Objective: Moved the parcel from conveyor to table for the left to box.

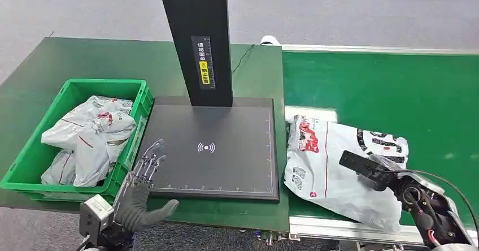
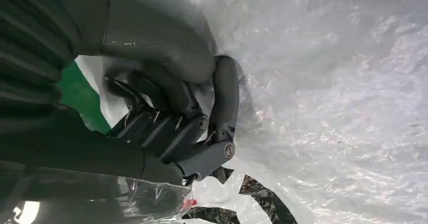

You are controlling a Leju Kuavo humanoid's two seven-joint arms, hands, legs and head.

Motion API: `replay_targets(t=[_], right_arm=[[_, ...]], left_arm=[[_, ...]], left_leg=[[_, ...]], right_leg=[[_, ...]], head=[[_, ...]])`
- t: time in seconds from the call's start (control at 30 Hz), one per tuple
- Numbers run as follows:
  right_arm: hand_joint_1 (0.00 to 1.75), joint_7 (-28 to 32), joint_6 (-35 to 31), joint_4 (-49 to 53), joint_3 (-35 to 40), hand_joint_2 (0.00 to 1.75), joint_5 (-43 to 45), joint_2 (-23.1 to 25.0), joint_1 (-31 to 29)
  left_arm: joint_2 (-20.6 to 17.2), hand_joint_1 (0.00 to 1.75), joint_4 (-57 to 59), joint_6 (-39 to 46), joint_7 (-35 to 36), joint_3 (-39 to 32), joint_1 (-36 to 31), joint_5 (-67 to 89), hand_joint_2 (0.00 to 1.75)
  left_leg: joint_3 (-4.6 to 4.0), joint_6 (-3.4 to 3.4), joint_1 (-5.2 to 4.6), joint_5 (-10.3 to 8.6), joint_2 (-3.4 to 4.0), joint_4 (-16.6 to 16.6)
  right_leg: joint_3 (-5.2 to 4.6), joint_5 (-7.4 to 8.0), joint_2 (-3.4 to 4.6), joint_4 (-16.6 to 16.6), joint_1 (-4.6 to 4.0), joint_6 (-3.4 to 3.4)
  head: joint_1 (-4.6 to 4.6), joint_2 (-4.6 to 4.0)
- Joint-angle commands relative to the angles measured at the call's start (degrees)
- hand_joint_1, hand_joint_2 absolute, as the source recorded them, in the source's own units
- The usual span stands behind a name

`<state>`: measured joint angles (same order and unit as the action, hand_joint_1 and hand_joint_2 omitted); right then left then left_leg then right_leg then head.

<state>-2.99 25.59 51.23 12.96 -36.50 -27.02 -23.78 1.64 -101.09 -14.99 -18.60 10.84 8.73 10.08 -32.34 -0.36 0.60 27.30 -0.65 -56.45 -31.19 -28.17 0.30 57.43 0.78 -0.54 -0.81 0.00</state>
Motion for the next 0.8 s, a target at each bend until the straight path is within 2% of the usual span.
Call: replay_targets(t=[0.03, 0.17, 0.23, 0.4, 0.63, 0.67, 0.8], right_arm=[[1.75, -0.39, 0.13, -0.01, 2.09, 1.75, -0.22, 0.54, -1.06], [1.75, -0.39, -1.03, -0.18, 2.67, 1.75, -0.42, -0.05, -1.66], [0.0, 0.02, -5.64, 0.17, 2.55, 1.75, -1.47, 1.21, -2.87], [0.0, -3.56, -22.06, 6.21, 3.44, 1.75, -12.47, 4.33, -3.28], [0.0, -1.9, -26.06, 5.68, 6.17, 1.75, -22.36, 8.19, -4.31], [0.0, -1.25, -27.24, 5.03, 6.71, 1.75, -23.31, 8.84, -5.04], [0.0, 0.31, -24.3, 1.68, 8.01, 1.75, -22.35, 10.43, -7.31]], left_arm=[[-0.16, 0.0, 3.14, 0.05, 0.54, -0.38, -0.72, -0.18, 1.75], [-0.22, 0.0, 2.98, 0.29, 0.46, -0.49, -0.29, -0.36, 1.75], [-0.13, 0.0, 1.93, 0.94, 0.3, -0.77, 0.95, -0.35, 1.75], [-0.04, 0.0, -0.3, 1.69, -0.09, -0.84, 3.25, 0.12, 1.75], [-0.37, 0.0, 1.81, 1.86, -0.7, -0.4, 1.37, -0.25, 1.75], [-0.4, 0.0, 1.77, 2.01, -0.78, -0.45, 1.43, -0.21, 1.75], [-0.49, 0.0, 1.71, 2.01, -0.83, -0.54, 1.4, -0.26, 1.75]], left_leg=[[0.05, 0.01, -0.01, -0.03, 0.11, 0.07], [0.07, 0.01, -0.01, -0.03, 0.17, 0.1], [0.05, 0.0, -0.02, 0.01, 0.15, 0.03], [0.05, 0.0, -0.02, 0.04, 0.49, 0.07], [0.06, -0.01, 0.0, 0.0, 0.24, 0.05], [0.08, -0.02, 0.0, -0.03, 0.41, 0.1], [0.05, -0.01, -0.01, 0.0, 0.28, 0.03]], right_leg=[[0.02, 0.05, 0.04, -0.07, 0.0, 0.04], [0.03, 0.08, 0.08, -0.11, -0.01, 0.06], [0.0, 0.03, 0.11, -0.02, 0.02, 0.03], [-0.05, 0.1, 0.4, -0.04, 0.01, 0.07], [0.01, 0.05, 0.18, -0.02, -0.02, 0.04], [-0.03, 0.13, 0.31, -0.07, -0.02, 0.07], [-0.02, 0.06, 0.23, 0.0, -0.01, 0.03]], head=[[0.0, 0.0], [0.0, 0.0], [0.0, 0.0], [0.0, 0.0], [0.0, 0.0], [0.02, 0.0], [0.0, 0.0]])
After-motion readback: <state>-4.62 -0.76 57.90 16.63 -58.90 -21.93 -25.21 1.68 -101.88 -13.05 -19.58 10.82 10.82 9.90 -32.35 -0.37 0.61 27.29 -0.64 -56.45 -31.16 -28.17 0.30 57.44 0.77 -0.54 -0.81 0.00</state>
